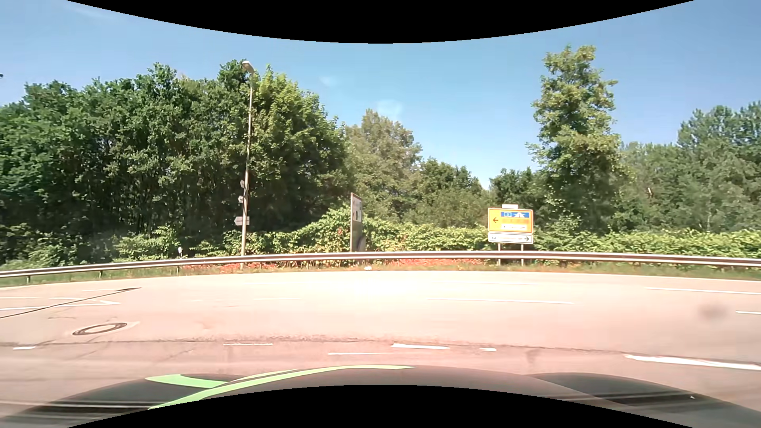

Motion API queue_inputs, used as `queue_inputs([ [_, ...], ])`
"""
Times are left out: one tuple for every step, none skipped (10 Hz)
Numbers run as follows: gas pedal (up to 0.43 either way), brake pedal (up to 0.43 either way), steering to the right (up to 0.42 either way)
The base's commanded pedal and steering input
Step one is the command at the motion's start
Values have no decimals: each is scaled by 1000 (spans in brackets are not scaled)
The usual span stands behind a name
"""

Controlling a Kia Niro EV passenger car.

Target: Follow the waypoints while adhering to traffic rules and regulations

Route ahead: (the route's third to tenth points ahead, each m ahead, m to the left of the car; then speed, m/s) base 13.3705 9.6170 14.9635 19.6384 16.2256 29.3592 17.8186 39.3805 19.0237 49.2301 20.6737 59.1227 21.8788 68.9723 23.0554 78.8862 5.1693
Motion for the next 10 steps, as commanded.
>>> queue_inputs([
  [177,0,-235],
  [169,0,-249],
  [157,0,-256],
  [157,0,-260],
  [138,0,-267],
  [118,0,-280],
  [118,0,-294],
  [118,0,-303],
  [118,0,-303],
  [118,0,-302],
])
